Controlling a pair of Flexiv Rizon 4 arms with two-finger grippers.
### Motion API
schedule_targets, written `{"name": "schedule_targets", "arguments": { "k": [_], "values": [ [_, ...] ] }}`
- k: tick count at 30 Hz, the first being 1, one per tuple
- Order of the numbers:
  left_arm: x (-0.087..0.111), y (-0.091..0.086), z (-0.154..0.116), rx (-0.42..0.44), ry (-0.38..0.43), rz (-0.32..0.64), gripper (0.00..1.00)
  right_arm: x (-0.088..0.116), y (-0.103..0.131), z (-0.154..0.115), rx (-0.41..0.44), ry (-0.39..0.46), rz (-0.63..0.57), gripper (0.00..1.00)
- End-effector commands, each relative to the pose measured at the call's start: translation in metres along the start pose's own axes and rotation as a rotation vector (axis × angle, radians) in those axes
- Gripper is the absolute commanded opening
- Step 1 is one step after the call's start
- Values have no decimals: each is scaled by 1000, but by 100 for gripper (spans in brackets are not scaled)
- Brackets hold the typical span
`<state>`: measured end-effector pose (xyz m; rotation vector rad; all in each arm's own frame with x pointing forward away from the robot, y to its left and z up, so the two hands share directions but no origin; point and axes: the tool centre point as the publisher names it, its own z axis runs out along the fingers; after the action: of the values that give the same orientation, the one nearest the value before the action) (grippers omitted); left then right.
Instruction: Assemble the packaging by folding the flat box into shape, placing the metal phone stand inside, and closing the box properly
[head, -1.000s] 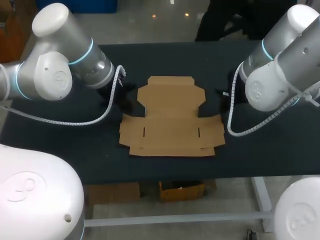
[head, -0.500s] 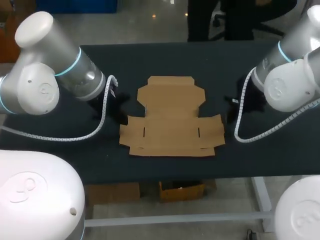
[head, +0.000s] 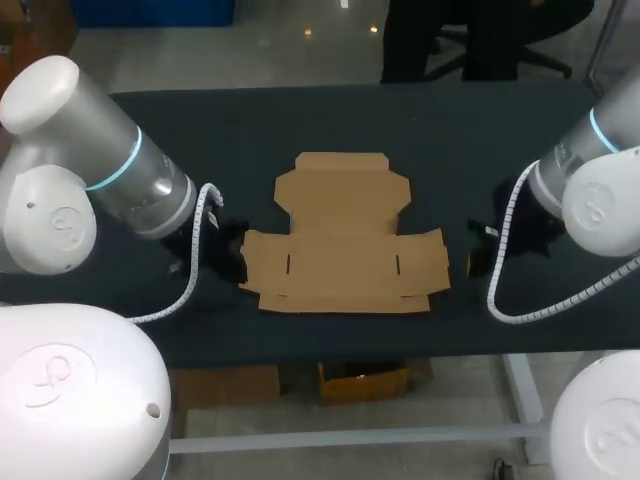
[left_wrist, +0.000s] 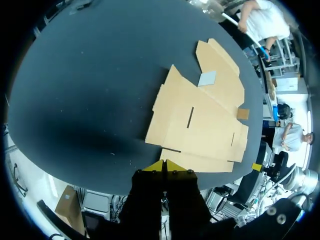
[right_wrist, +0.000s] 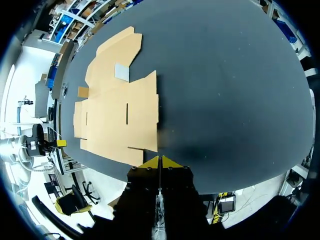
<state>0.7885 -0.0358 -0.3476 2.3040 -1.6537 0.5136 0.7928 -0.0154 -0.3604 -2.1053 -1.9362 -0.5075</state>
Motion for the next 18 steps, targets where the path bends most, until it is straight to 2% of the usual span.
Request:
{"name": "schedule_targets", "arguments": {
  "k": [1, 11, 18],
  "values": [
    [-15, 16, -2, 9, 19, 30, 0, -2, -16, 3, -24, 0, -3, 0],
    [-46, 24, 0, -64, 49, 134, 0, 0, -41, 10, -19, 2, -32, 0],
    [-54, 22, 6, -71, 56, 188, 0, -3, -46, 16, -21, 24, -45, 0]
  ]
}}
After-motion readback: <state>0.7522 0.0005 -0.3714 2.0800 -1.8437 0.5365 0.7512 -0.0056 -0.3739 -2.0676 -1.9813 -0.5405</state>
